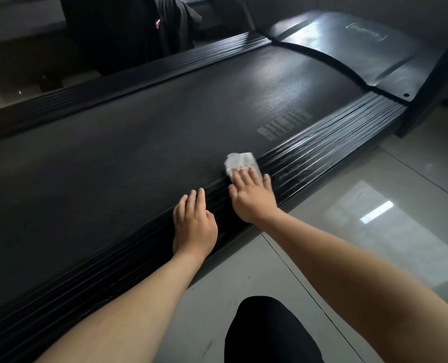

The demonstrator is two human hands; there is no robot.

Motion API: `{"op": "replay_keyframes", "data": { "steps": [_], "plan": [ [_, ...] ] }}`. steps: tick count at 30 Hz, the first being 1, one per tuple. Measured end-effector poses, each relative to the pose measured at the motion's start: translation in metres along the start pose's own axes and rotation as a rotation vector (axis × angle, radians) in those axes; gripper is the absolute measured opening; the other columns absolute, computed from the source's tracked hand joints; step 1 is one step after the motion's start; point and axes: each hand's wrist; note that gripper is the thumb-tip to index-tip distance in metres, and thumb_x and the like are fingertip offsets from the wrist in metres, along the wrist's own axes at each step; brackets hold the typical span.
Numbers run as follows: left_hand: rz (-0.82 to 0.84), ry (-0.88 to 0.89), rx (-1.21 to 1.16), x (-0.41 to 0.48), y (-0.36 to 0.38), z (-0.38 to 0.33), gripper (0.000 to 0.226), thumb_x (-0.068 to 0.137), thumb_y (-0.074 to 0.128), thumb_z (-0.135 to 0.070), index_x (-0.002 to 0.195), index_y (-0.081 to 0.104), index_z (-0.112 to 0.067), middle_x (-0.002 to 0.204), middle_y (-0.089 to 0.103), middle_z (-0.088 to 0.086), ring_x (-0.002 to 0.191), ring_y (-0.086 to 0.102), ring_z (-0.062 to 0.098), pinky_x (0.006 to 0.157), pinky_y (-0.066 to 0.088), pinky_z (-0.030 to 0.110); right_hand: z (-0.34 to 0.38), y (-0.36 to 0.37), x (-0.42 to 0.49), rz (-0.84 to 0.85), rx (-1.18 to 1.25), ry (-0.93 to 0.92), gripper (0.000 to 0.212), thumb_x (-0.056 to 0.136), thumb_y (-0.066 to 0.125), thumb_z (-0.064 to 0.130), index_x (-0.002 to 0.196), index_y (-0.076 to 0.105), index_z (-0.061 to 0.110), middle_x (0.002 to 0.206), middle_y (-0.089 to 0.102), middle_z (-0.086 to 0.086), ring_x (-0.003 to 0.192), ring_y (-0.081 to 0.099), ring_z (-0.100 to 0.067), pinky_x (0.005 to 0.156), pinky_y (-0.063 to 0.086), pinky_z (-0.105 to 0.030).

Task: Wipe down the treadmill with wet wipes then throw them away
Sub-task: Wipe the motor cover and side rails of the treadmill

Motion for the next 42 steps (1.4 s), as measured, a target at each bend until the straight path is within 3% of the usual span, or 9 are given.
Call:
{"op": "replay_keyframes", "data": {
  "steps": [7, 16, 23, 27, 30, 33, 35, 38, 42],
  "plan": [
    [-0.006, -0.025, -0.119, 0.001, -0.005, -0.001, 0.056, 0.1, 0.036, -0.008, 0.156, 0.033, -0.008, 0.162, 0.035, 0.009, 0.152, 0.02, 0.026, 0.125, 0.012, 0.04, 0.015, 0.015, -0.045, 0.046, -0.083, -0.43, 0.052, 0.109, 0.022, 0.045, 0.16, 0.017, 0.036, 0.168, 0.011, 0.011, 0.155, -0.002, -0.012, 0.122, -0.007, -0.05],
    [-0.02, 0.027, -0.077, -0.002, -0.004, -0.001, 0.056, 0.101, 0.039, -0.007, 0.156, 0.035, -0.014, 0.161, 0.037, 0.009, 0.151, 0.022, 0.028, 0.124, 0.015, 0.043, -0.023, -0.01, -0.005, 0.0, 0.052, 0.059, 0.055, 0.108, 0.017, 0.042, 0.161, 0.014, 0.028, 0.17, 0.003, 0.004, 0.155, -0.008, -0.017, 0.121, -0.01, -0.056],
    [-0.034, 0.037, -0.135, 0.0, -0.003, -0.001, 0.061, 0.091, 0.031, -0.014, 0.15, 0.046, -0.01, 0.155, 0.045, 0.01, 0.147, 0.032, 0.031, 0.123, 0.018, 0.048, 0.025, 0.019, -0.045, -0.02, 0.004, -0.312, 0.052, 0.107, 0.025, 0.041, 0.158, 0.023, 0.036, 0.167, 0.018, 0.009, 0.156, 0.003, -0.017, 0.12, -0.006, -0.062],
    [-0.045, 0.102, -0.172, -0.003, -0.005, -0.002, 0.053, 0.096, 0.04, -0.005, 0.148, 0.048, -0.009, 0.153, 0.048, 0.011, 0.145, 0.038, 0.027, 0.122, 0.02, 0.052, 0.016, 0.032, -0.067, -0.155, 0.026, -0.369, 0.049, 0.108, 0.023, 0.042, 0.155, 0.035, 0.034, 0.163, 0.031, 0.011, 0.155, 0.014, -0.015, 0.121, -0.007, -0.057],
    [0.001, 0.22, -0.13, -0.01, -0.007, -0.003, 0.055, 0.092, 0.04, -0.016, 0.145, 0.052, -0.014, 0.152, 0.049, 0.006, 0.144, 0.037, 0.023, 0.123, 0.022, 0.05, 0.002, 0.047, -0.079, -0.33, 0.154, -0.249, 0.05, 0.107, 0.026, 0.039, 0.149, 0.048, 0.025, 0.158, 0.041, 0.005, 0.152, 0.022, -0.014, 0.124, -0.006, -0.046],
    [0.085, 0.419, 0.003, -0.018, -0.007, -0.003, 0.053, 0.095, 0.039, -0.034, 0.143, 0.054, -0.02, 0.151, 0.049, 0.0, 0.141, 0.038, 0.02, 0.119, 0.031, 0.048, -0.006, 0.061, -0.085, -0.555, 0.367, -0.064, 0.037, 0.103, 0.044, 0.02, 0.136, 0.06, 0.012, 0.14, 0.053, -0.005, 0.137, 0.036, -0.021, 0.12, 0.026, -0.045],
    [0.146, 0.499, 0.096, -0.026, -0.006, -0.004, 0.055, 0.096, 0.037, -0.043, 0.145, 0.052, -0.024, 0.154, 0.045, -0.004, 0.142, 0.035, 0.018, 0.119, 0.031, 0.048, -0.006, 0.065, -0.088, -0.683, 0.486, 0.063, 0.032, 0.099, 0.05, 0.009, 0.127, 0.065, 0.012, 0.121, 0.052, -0.005, 0.117, 0.039, -0.023, 0.106, 0.039, -0.03],
    [0.213, 0.482, 0.165, -0.037, -0.003, -0.007, 0.056, 0.101, 0.042, -0.046, 0.154, 0.038, -0.029, 0.163, 0.029, -0.007, 0.149, 0.021, 0.017, 0.125, 0.018, 0.042, -0.006, 0.068, -0.094, -0.696, 0.735, 0.27, 0.032, 0.098, 0.05, 0.002, 0.118, 0.064, 0.022, 0.106, 0.048, 0.005, 0.101, 0.038, -0.015, 0.09, 0.032, -0.01],
    [0.192, 0.464, 0.208, -0.043, -0.003, -0.01, 0.056, 0.103, 0.045, -0.042, 0.156, 0.033, -0.028, 0.165, 0.025, -0.006, 0.151, 0.018, 0.017, 0.125, 0.013, 0.04, -0.006, 0.075, -0.101, -0.553, 1.296, 0.539, 0.024, 0.097, 0.054, 0.006, 0.107, 0.055, 0.028, 0.105, 0.065, 0.006, 0.097, 0.061, -0.01, 0.086, 0.051, -0.026]
  ]
}}
Point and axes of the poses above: each hand's wrist, its own x-axis towards the middle knuckle, its own y-axis out of the palm, z = x × y
